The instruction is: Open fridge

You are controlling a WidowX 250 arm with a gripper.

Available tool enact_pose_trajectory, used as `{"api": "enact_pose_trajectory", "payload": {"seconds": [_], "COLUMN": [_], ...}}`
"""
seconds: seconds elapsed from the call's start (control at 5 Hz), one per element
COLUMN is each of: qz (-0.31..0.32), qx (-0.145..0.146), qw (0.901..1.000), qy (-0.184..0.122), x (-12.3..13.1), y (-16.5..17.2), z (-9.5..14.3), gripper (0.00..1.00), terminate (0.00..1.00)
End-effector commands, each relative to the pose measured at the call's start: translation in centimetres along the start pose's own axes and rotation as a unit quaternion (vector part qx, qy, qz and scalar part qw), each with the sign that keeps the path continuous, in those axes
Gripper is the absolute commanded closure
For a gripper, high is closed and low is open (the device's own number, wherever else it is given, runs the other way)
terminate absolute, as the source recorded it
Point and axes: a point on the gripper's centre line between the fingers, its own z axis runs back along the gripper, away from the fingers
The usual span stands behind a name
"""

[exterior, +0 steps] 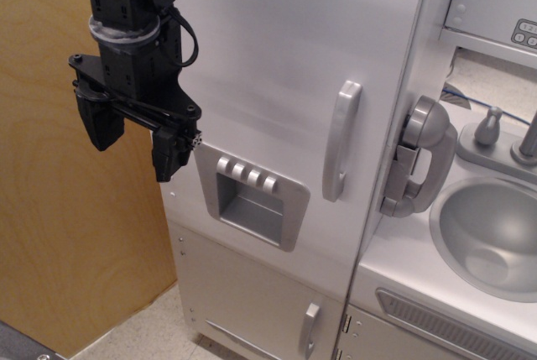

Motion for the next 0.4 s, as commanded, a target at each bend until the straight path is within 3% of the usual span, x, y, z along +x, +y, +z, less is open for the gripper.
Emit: {"api": "enact_pose_trajectory", "payload": {"seconds": [0.0,0.2], "qz": [0.0,-0.009], "qx": [0.0,-0.01], "qw": [1.0,0.9996], "qy": [0.0,-0.025], "x": [0.0,-0.2], "y": [0.0,-2.3], "z": [0.0,-1.0], "gripper": [0.0,0.0], "terminate": [0.0,0.0]}}
